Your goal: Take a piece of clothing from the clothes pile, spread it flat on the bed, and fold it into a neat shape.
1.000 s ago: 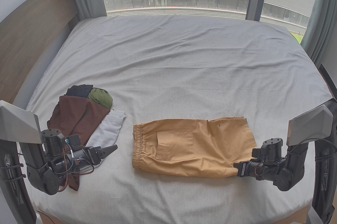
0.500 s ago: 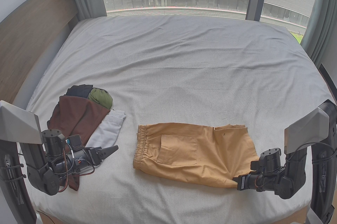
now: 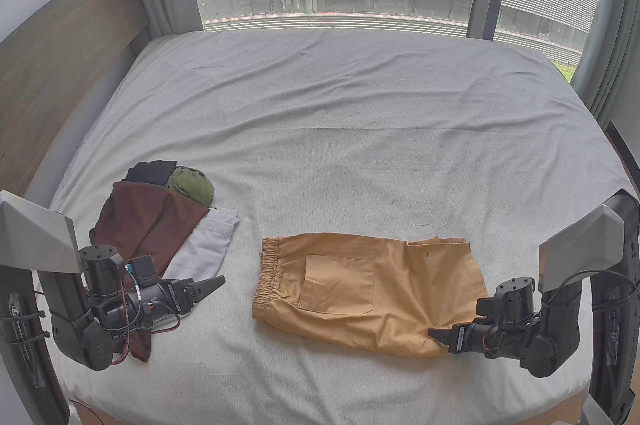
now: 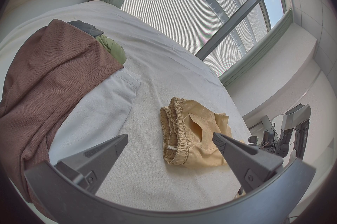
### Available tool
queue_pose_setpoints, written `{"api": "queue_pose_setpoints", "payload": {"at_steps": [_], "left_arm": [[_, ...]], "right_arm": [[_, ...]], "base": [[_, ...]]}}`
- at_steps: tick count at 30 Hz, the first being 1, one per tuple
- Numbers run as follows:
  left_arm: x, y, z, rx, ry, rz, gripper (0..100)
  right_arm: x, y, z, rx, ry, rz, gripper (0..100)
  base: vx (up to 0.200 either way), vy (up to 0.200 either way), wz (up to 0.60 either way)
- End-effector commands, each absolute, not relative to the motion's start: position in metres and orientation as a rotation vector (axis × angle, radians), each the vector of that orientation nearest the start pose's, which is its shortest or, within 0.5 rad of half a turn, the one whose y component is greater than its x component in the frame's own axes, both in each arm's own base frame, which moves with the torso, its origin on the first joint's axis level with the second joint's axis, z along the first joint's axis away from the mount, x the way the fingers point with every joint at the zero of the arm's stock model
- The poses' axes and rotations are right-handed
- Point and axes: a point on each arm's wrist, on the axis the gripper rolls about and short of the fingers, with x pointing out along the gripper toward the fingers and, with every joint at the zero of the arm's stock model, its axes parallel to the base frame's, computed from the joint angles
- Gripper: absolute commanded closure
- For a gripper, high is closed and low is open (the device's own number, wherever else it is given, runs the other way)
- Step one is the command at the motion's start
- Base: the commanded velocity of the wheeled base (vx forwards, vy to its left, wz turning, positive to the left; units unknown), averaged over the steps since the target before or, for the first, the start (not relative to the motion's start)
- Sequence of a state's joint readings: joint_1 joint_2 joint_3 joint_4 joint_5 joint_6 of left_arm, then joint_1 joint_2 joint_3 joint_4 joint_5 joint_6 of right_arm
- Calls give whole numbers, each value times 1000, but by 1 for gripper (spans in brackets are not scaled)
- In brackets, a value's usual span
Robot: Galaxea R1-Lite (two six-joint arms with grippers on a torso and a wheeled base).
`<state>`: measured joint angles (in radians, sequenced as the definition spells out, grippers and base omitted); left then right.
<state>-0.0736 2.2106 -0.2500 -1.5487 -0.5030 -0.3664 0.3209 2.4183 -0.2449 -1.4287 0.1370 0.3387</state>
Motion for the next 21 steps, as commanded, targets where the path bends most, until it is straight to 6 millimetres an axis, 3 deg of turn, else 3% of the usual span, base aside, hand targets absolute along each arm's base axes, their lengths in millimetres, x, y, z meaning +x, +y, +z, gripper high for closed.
{"api": "queue_pose_setpoints", "payload": {"at_steps": [1,11,16,21], "left_arm": [[272,-31,10,-441,510,-488,0],[272,-31,11,-440,509,-490,0],[272,-33,10,-440,514,-494,0],[272,-33,9,-440,516,-493,0]], "right_arm": [[246,86,-57,244,821,306,0],[216,88,-49,224,899,373,0],[193,102,-36,223,905,539,0],[185,111,-32,213,905,619,0]], "base": [[0,0,0],[0,0,0],[0,0,0],[0,0,0]]}}
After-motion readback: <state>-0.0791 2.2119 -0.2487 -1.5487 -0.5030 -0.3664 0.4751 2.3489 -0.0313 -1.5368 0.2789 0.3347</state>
